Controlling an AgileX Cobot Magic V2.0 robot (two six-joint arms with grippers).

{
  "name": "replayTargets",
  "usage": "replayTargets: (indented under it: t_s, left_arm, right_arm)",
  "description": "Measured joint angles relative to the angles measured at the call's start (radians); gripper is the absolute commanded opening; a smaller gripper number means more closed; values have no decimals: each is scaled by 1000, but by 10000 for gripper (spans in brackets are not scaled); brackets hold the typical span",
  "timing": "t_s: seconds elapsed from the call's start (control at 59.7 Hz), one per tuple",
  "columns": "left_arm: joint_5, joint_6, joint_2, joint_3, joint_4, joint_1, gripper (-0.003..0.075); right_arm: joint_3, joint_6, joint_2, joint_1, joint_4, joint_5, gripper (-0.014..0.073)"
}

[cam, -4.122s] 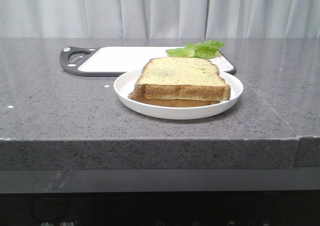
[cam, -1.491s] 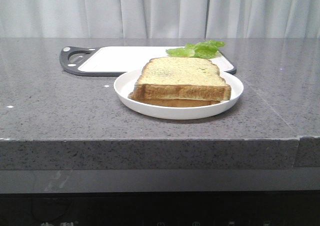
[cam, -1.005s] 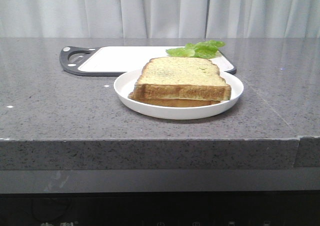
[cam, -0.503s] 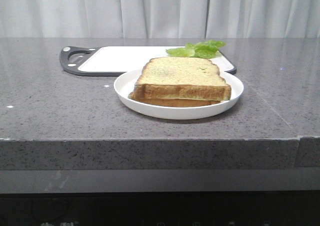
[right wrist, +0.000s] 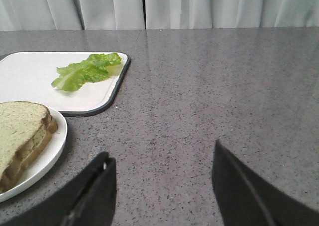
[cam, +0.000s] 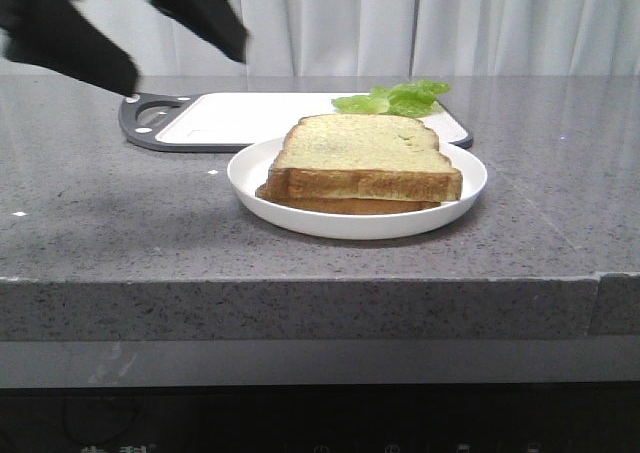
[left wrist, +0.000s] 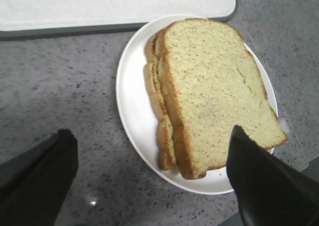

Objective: Left arm grabs bread, right arm adds lettuce
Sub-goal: 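Lower the open left gripper onto the top bread slice on the plate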

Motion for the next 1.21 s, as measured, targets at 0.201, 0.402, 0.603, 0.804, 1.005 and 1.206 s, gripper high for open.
replayTargets:
  t_s: [0.201,0.402,0.603,0.804,1.005,1.206]
  left_arm:
    - [54,0,171,-147,0,-52,599]
    - [82,0,281,-248,0,-77,599]
    - [95,0,341,-277,0,-77,592]
    - [95,0,352,-280,-4,-78,404]
    - [91,0,352,-281,-4,-78,182]
    - [85,0,352,-282,0,-78,-17]
  right_arm:
    - [0,0,0,0,0,2,447]
    - [0,0,0,0,0,2,447]
    - [0,0,0,0,0,2,447]
    - [0,0,0,0,-2,2,447]
    - [0,0,0,0,-2,2,447]
    - [0,0,0,0,-2,2,447]
